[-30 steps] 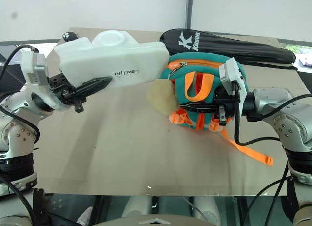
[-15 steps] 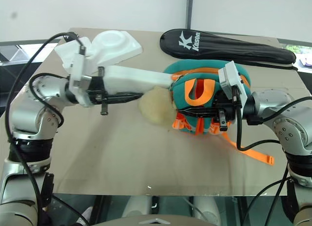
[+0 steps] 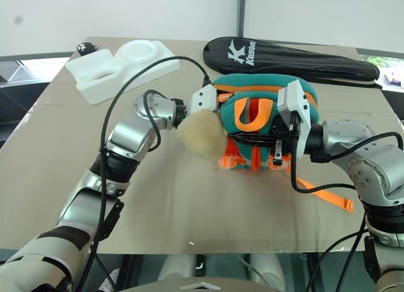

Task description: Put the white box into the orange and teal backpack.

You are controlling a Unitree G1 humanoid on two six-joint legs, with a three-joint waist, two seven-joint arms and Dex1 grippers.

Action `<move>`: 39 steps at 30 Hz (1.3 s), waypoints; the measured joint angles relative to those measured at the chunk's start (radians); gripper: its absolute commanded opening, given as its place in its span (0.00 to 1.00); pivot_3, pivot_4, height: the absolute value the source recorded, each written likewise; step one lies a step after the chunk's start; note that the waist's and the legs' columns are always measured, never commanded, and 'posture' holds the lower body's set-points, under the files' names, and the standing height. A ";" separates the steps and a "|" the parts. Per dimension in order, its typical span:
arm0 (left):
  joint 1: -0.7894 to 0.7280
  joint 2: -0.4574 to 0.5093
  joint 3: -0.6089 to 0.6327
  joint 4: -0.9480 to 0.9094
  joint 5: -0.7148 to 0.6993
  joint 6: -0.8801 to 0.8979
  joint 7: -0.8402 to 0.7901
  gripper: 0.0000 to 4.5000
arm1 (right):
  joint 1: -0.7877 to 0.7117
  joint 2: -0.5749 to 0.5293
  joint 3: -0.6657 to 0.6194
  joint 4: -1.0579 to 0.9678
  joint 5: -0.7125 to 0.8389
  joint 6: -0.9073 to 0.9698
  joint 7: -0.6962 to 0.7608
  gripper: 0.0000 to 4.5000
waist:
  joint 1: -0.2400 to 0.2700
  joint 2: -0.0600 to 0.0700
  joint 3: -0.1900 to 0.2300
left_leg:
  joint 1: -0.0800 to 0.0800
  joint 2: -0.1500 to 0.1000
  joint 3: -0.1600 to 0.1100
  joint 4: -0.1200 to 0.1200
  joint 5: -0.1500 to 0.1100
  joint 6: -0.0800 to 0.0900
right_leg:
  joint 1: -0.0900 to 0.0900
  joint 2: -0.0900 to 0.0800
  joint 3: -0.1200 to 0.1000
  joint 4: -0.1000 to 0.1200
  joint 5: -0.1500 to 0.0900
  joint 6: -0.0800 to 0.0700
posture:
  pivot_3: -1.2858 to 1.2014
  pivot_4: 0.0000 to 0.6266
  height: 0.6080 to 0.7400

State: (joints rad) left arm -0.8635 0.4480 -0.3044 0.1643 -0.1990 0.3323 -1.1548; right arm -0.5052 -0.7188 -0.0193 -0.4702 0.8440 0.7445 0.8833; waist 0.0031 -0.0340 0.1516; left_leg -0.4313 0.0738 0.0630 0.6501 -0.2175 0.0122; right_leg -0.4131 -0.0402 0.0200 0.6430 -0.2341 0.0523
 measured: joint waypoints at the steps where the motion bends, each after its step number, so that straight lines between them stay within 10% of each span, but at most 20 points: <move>1: 0.033 0.012 0.041 -0.033 -0.029 0.031 0.011 0.99 | 0.003 0.004 0.001 -0.005 -0.006 0.000 -0.013 0.00 | -0.005 0.000 0.000 | 0.000 0.001 0.000 0.000 0.000 0.000 | 0.000 0.000 0.000 0.000 0.000 0.000 | 0.52 0.24 1.00; 11: 0.248 0.276 0.602 -0.174 -0.690 0.900 0.037 0.99 | 0.012 0.011 -0.001 0.022 -0.046 -0.009 -0.030 0.00 | -0.019 0.001 0.001 | 0.000 0.001 -0.001 0.000 0.000 0.000 | 0.000 -0.001 -0.001 0.001 0.000 0.000 | 0.52 0.24 1.00; 23: 0.216 -0.246 0.727 -0.265 -1.076 1.211 0.681 0.99 | 0.009 0.018 0.004 0.013 -0.039 -0.006 -0.013 0.00 | 0.002 -0.001 0.001 | 0.001 -0.002 -0.007 0.003 0.000 0.000 | 0.005 0.001 -0.001 0.001 0.001 0.001 | 0.52 0.24 1.00; 31: 0.211 -0.296 0.715 -0.251 -1.181 1.158 0.877 0.28 | 0.030 0.035 -0.032 0.008 -0.053 -0.009 -0.087 0.00 | 0.008 -0.001 0.001 | 0.000 -0.002 -0.007 0.003 0.000 0.000 | 0.005 0.001 -0.001 0.000 0.001 0.001 | 0.52 0.24 1.00; 39: 0.099 0.039 0.745 -0.139 -1.309 1.124 0.771 0.27 | 0.021 0.125 -0.179 0.066 0.038 0.010 -0.296 0.00 | 0.001 -0.001 0.002 | 0.000 -0.002 -0.006 0.001 0.000 0.000 | 0.003 0.003 0.001 0.000 0.001 0.000 | 0.52 0.24 1.00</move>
State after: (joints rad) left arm -0.7643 0.4867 0.4404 0.0256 -1.5076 1.4566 -0.3839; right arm -0.4844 -0.5934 -0.1988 -0.4046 0.8820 0.7544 0.5876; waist 0.0039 -0.0347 0.1533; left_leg -0.4316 0.0722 0.0568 0.6515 -0.2172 0.0121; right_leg -0.4098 -0.0374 0.0206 0.6434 -0.2336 0.0524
